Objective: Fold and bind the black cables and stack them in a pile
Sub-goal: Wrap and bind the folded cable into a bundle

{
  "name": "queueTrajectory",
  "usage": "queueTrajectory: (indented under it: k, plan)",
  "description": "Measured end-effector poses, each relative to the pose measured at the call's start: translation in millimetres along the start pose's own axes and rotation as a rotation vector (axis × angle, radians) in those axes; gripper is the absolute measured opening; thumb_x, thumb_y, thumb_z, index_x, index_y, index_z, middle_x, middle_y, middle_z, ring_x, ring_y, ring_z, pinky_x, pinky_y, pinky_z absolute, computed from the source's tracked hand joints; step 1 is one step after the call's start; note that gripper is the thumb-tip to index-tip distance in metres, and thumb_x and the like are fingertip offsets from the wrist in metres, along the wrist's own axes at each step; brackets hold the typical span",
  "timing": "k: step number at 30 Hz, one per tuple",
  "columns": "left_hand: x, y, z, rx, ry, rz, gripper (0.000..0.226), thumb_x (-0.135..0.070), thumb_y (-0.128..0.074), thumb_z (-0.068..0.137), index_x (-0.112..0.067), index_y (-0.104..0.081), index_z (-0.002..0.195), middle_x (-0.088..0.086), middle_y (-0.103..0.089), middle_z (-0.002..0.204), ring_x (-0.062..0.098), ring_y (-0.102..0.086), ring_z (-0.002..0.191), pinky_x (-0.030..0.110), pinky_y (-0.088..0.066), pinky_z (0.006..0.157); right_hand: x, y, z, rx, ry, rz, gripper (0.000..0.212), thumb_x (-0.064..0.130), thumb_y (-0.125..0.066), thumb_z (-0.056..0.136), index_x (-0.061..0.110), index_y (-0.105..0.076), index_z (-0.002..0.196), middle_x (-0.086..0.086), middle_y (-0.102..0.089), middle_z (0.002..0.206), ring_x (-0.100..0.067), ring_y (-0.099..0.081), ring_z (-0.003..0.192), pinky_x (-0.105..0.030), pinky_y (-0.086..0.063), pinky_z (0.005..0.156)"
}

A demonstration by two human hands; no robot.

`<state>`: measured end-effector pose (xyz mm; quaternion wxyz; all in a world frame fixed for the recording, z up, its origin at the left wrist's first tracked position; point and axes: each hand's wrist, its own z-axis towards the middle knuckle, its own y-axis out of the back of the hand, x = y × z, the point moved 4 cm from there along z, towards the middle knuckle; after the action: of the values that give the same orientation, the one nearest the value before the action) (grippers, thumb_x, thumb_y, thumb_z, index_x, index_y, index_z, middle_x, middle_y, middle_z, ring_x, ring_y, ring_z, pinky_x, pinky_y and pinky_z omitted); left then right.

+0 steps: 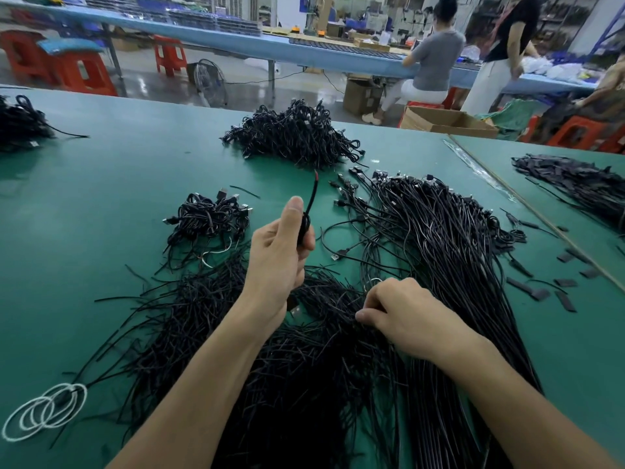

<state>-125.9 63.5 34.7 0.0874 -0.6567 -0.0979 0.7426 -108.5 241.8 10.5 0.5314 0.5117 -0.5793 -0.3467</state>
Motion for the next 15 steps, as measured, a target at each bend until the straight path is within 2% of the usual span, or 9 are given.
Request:
queueTrajectory:
  k: [4,6,8,10,12,14,15]
  plan:
    - [0.3,-2.0,-1.5,0.001,0.031,-0.011,0.063,-0.053,-0.033,0.103,-0.023,-0.05,0.051,-0.008,-0.031,0.046,0.009,-0.02,0.039,0.022,-0.018,0.035,-2.9,19.2,-6.5,-0.037,0.028,-0.013,0.029,0.047,-0.058,0.097,0.022,-0.067,0.086,0.002,-0.062,0.085,-0.015,-0.061,0.075,-0.035,-0.054,0.073]
    - [1.6,-4.1,-2.8,0.02,0.063,-0.003,0.072,-0.057,-0.023,0.103,-0.024,-0.051,0.045,-0.009,-0.032,0.044,0.009,-0.021,0.038,0.022,-0.017,0.036,-1.5,33.4,-10.1,-0.089,0.077,0.119,0.024,0.042,-0.058,0.097,0.024,-0.066,0.083,0.006,-0.064,0.074,-0.002,-0.058,0.06,-0.019,-0.048,0.058]
    - [3.5,-5.6,-3.8,0.053,0.076,0.027,0.076,-0.056,-0.02,0.104,-0.023,-0.052,0.044,-0.009,-0.032,0.042,0.009,-0.022,0.037,0.022,-0.018,0.037,6.0,48.9,-15.4,-0.23,0.136,0.308,0.019,0.035,-0.06,0.096,0.026,-0.065,0.08,0.01,-0.064,0.064,0.005,-0.056,0.053,-0.011,-0.042,0.05]
    - [3.8,-9.3,-4.9,0.115,0.066,0.077,0.073,-0.049,-0.024,0.106,-0.022,-0.057,0.047,-0.008,-0.03,0.042,0.01,-0.02,0.037,0.02,-0.018,0.038,17.8,60.5,-21.9,-0.392,0.211,0.476,0.018,0.032,-0.061,0.096,0.027,-0.064,0.079,0.021,-0.064,0.066,0.004,-0.056,0.055,-0.011,-0.042,0.051]
    - [3.4,-14.9,-5.9,0.196,0.06,0.075,0.055,-0.041,-0.033,0.103,-0.022,-0.064,0.061,-0.008,-0.029,0.043,0.011,-0.018,0.037,0.018,-0.018,0.038,33.0,66.4,-27.3,-0.455,0.301,0.538,0.017,0.031,-0.062,0.095,0.027,-0.063,0.079,0.017,-0.062,0.067,-0.001,-0.054,0.056,-0.013,-0.042,0.052]
    - [0.2,-18.9,-7.3,0.277,0.073,0.002,0.031,-0.036,-0.039,0.09,-0.018,-0.064,0.09,-0.01,-0.03,0.043,0.008,-0.018,0.034,0.014,-0.019,0.036,48.7,68.3,-30.5,-0.417,0.389,0.407,0.014,0.031,-0.061,0.094,0.027,-0.062,0.081,0.015,-0.059,0.07,-0.001,-0.053,0.063,-0.013,-0.04,0.058]
    - [-0.9,-19.8,-7.6,0.307,0.084,-0.033,0.033,-0.035,-0.04,0.086,-0.015,-0.061,0.103,-0.011,-0.03,0.043,0.007,-0.019,0.033,0.013,-0.02,0.035,53.8,68.3,-31.1,-0.382,0.414,0.305,0.013,0.032,-0.059,0.095,0.027,-0.062,0.083,0.016,-0.057,0.076,-0.002,-0.053,0.07,-0.016,-0.041,0.063]
